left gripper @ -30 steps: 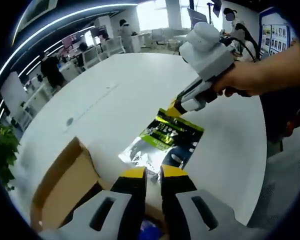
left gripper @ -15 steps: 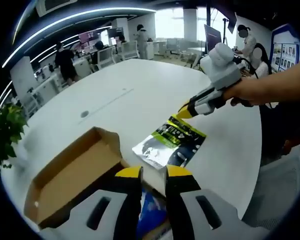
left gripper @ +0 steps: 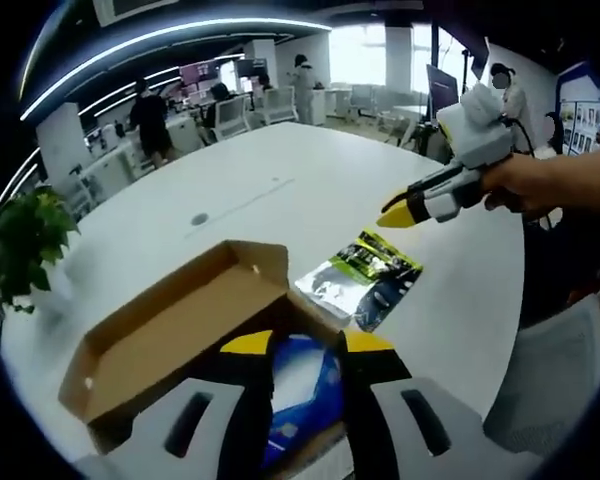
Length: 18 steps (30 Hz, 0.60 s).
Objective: Operate the shoe box by opening the lid, removing the specified soft item, and placing it in the target area until the item is outside and the box remains undamaged.
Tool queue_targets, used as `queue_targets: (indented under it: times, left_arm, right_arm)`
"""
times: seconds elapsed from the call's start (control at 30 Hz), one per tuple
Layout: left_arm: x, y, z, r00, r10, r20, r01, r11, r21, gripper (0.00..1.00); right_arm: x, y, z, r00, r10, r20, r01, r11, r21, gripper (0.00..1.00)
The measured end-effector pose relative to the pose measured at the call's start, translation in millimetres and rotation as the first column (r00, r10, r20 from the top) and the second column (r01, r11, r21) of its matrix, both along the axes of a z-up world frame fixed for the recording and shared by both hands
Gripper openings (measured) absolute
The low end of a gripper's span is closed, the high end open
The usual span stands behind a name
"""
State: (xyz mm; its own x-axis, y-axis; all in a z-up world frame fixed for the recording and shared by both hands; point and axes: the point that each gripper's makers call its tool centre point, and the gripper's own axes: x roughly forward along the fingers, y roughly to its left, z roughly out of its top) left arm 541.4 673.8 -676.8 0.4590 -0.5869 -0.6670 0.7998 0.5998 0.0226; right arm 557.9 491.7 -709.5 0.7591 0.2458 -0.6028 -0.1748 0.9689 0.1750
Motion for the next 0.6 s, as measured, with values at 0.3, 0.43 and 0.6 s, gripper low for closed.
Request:
queue_targets:
  times: [0.3,0.43,0.6]
  left_arm:
    - [0.4,35,5.2,0.998,0.057,-0.002,-0.057,0.998,-0.015,0.25]
    - [1.5,49,9.0,0.997,0.077,0.009,-0.077,0.997,-0.013,0.25]
    - [3.7,71,12.9,0.993,0.12,0.014,-0.119,0.992,-0.033,0.28]
  right_arm:
    - [-14,41,23.2,0.996,0.08,0.026,-0.081,0.996,0.022,0.22]
    - [-16,57,33.9,0.993,0.108,0.041,-0.109,0.994,0.03,0.23]
    - [-17,77,43.1,0.988,0.141,0.059,-0.144,0.989,0.035,0.23]
